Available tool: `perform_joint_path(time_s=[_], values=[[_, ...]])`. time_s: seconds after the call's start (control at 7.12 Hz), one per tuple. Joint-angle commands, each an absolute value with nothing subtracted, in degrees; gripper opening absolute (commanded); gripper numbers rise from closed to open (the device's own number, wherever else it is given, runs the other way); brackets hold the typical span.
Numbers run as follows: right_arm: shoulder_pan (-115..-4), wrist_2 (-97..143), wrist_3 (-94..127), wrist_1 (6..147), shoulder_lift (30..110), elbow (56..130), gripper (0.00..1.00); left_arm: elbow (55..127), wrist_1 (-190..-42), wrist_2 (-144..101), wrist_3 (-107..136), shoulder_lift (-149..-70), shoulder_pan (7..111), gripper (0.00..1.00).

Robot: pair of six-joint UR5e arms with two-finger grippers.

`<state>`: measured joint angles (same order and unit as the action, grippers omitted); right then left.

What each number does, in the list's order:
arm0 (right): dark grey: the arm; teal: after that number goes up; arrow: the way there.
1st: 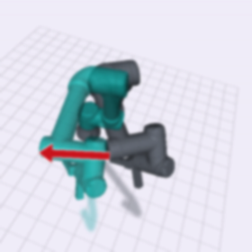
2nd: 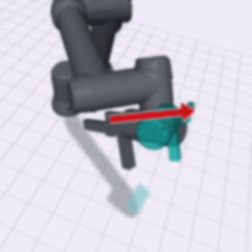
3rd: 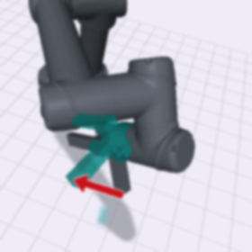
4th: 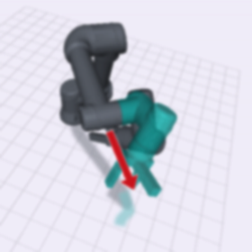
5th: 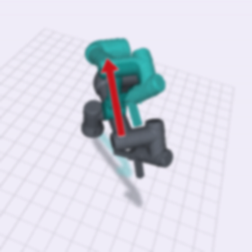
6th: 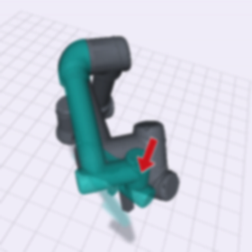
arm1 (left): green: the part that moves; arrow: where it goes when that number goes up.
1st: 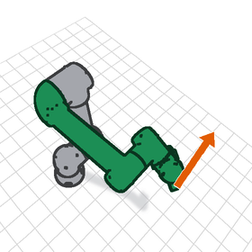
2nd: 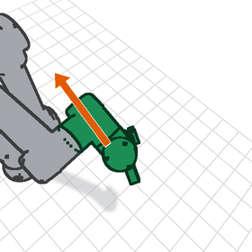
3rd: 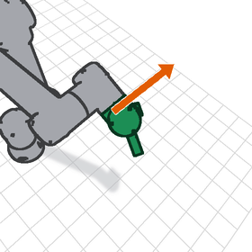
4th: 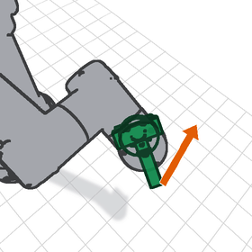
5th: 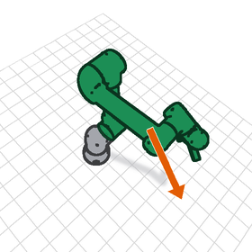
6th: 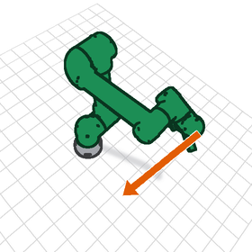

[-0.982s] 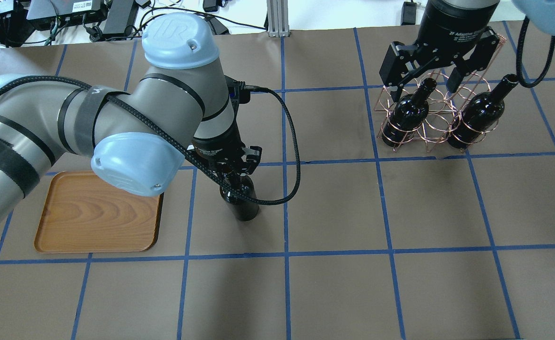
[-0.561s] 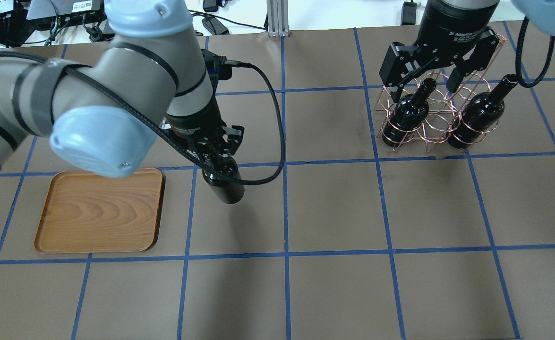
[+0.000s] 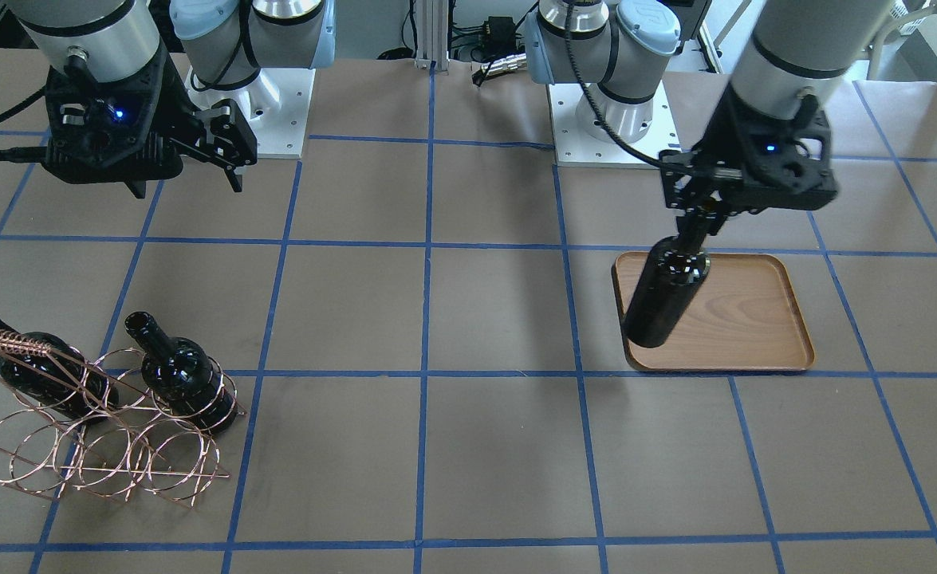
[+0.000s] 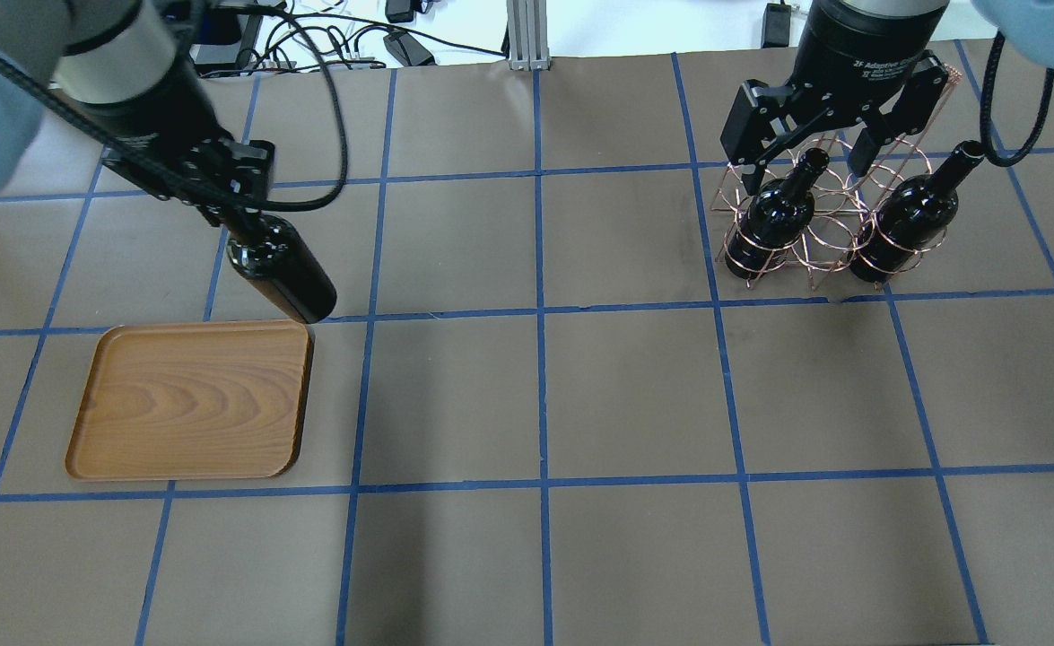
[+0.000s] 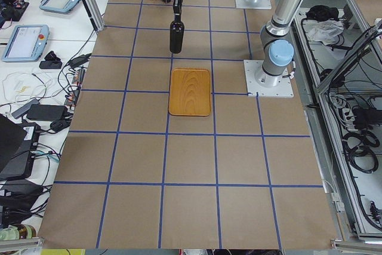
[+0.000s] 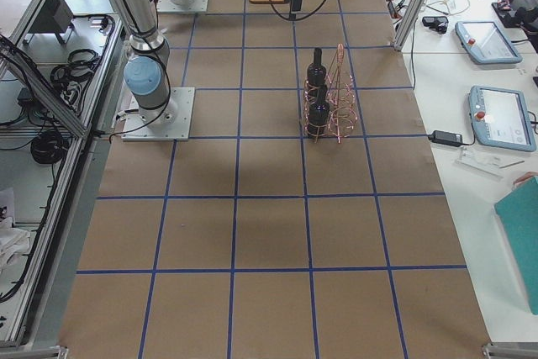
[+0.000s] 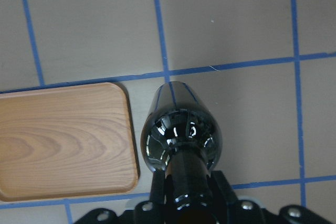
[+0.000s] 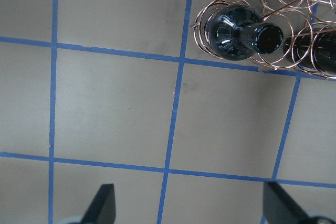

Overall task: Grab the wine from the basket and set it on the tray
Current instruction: 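Lift the bottle and carry it over the wooden tray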

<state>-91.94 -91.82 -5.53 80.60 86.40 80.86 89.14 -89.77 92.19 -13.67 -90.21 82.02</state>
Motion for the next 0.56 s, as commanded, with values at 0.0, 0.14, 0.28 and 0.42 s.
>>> perform_joint_path(time_s=[0.0, 0.14, 0.28, 0.42], values=[[-91.85, -91.85, -5.54, 80.6, 86.4, 80.86, 1.0, 90.08, -90.44, 92.11, -24.57, -90.17, 71.67, 0.0], [-91.93, -91.85, -5.54, 80.6, 86.48, 80.86, 1.0, 92.87, -90.27, 91.94, -26.78, -90.0, 69.11, 0.0], [-91.93, -91.85, -5.54, 80.6, 86.48, 80.86, 1.0, 95.25, -90.09, 92.02, -26.72, -89.56, 68.73, 0.0], [-91.93, -91.76, -5.54, 80.6, 86.4, 80.86, 1.0, 97.1, -90.26, 92.11, -26.98, -89.47, 68.3, 0.0]])
